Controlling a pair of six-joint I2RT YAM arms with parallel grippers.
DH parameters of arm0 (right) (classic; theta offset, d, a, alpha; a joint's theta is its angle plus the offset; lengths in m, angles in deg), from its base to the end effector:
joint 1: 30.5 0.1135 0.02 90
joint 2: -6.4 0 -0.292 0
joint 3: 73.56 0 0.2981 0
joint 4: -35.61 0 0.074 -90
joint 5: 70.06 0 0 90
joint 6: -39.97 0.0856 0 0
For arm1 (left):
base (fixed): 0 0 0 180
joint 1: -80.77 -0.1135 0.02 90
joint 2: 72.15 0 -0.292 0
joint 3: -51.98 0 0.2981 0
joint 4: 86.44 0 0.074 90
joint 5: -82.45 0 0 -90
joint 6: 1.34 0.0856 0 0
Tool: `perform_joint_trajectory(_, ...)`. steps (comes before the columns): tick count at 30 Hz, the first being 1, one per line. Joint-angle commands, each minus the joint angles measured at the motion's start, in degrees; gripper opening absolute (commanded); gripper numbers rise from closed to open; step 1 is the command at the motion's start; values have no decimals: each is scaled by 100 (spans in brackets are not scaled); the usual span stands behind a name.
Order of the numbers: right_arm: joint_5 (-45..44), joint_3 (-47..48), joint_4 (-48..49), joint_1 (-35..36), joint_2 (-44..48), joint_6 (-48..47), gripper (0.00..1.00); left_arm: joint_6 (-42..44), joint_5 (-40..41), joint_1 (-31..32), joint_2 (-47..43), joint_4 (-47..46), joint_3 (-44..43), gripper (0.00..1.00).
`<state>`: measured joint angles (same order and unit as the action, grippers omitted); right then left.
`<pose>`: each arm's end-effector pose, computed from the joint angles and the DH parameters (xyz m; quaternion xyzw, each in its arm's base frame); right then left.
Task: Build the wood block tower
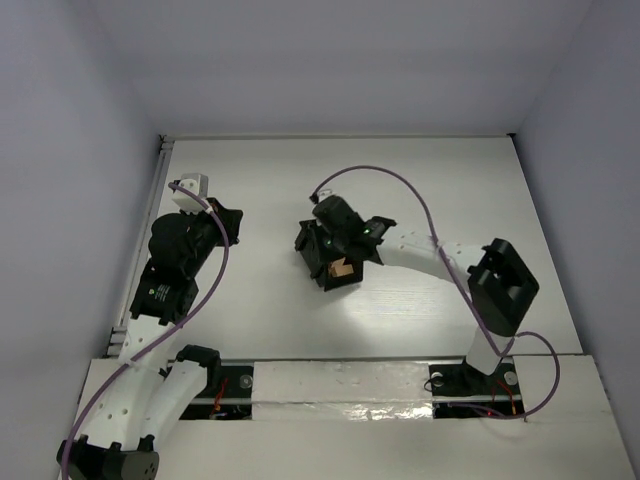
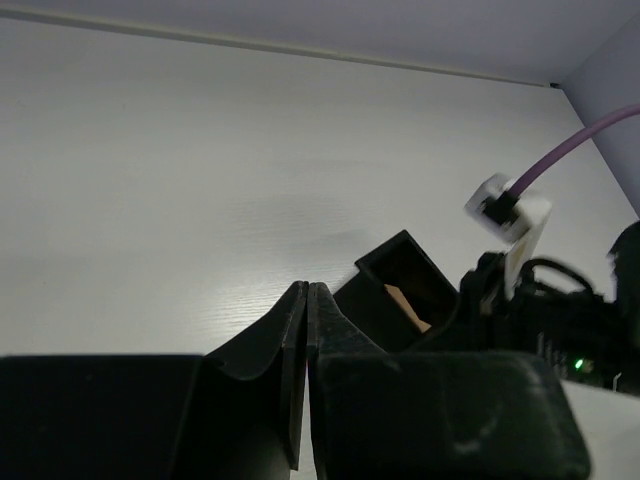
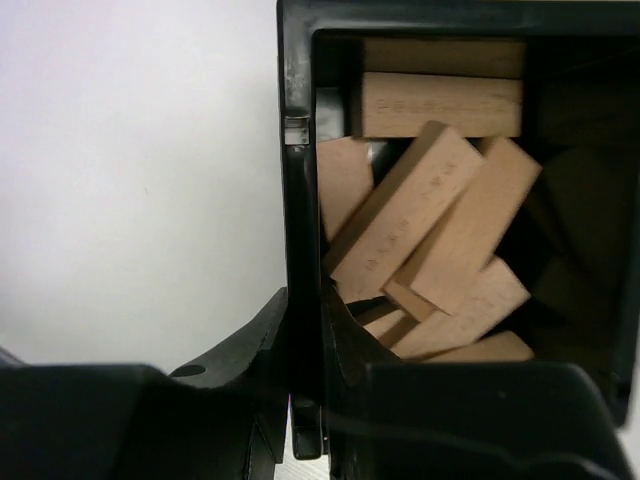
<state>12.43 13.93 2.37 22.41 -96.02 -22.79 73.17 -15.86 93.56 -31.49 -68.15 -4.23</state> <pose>0.2965 0.3736 0.2035 -0.1843 0.9140 0.1825 0.3120 0.2354 -0.0661 0.3761 0.0330 0.7229 -0.2190 0.6545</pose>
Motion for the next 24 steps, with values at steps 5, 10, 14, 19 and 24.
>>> perform_joint_trajectory(5,1953,-258,1441,-597,696,254,0,-7,-12,30,-6,-211,13,0)
perform_joint_trajectory(10,2990,-705,2475,-904,679,807,0,-7,5,30,3,-202,13,0)
perform_joint_trajectory(14,3659,-1030,3251,-1053,617,1291,0,-7,-3,30,12,-211,21,0)
perform_joint_trajectory(19,4159,-1364,4085,-1264,521,1836,0,-7,-21,30,21,-219,21,0)
perform_joint_trajectory(24,4644,-2006,5360,-1616,397,2732,0,-7,-12,30,29,-219,30,0)
